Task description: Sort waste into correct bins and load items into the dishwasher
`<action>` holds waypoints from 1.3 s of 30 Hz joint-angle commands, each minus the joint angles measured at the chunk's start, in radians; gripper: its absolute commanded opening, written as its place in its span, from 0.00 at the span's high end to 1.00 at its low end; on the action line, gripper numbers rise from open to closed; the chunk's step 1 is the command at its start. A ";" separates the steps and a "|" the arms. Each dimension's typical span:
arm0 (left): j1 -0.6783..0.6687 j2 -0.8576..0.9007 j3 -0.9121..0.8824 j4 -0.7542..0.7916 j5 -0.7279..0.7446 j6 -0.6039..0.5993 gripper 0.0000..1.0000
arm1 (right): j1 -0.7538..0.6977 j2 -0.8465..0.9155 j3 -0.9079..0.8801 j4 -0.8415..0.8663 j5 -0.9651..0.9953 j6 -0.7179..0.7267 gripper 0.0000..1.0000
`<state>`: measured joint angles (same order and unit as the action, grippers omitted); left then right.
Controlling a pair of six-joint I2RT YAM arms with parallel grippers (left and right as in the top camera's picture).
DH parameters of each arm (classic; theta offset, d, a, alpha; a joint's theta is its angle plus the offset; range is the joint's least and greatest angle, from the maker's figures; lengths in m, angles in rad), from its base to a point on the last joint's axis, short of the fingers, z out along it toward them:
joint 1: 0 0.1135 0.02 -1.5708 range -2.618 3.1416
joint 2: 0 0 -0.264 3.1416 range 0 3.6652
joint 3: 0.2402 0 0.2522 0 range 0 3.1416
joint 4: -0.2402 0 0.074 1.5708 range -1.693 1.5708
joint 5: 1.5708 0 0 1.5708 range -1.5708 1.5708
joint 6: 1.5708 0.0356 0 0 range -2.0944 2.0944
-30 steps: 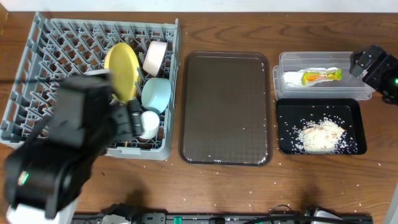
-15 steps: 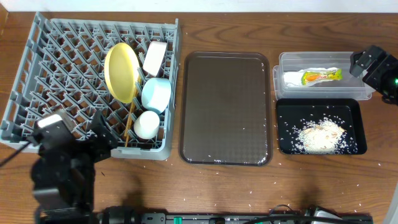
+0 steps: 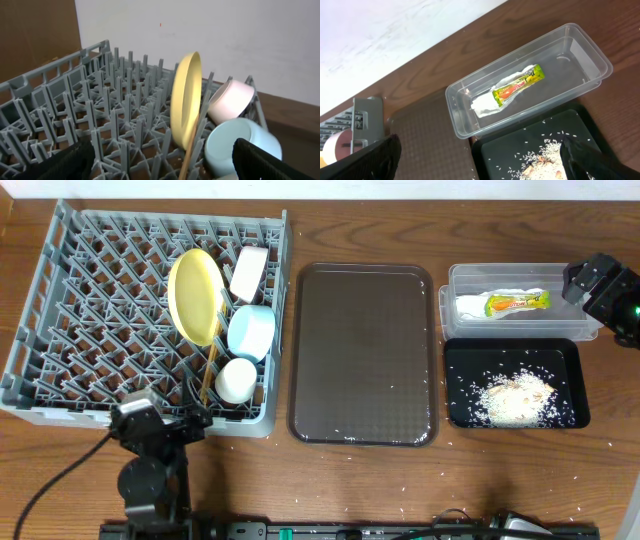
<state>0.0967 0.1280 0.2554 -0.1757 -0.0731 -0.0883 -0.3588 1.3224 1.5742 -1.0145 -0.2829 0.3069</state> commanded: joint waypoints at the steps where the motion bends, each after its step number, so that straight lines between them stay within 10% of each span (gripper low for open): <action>1: 0.005 -0.073 -0.041 0.010 0.013 0.065 0.12 | -0.003 0.000 0.002 -0.002 0.002 0.007 0.01; 39: 0.037 -0.123 -0.251 0.110 0.013 0.204 0.11 | -0.003 0.000 0.002 -0.003 0.002 0.007 0.01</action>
<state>0.1291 0.0109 0.0383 -0.0540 -0.0654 0.1036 -0.3588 1.3224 1.5742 -1.0172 -0.2825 0.3069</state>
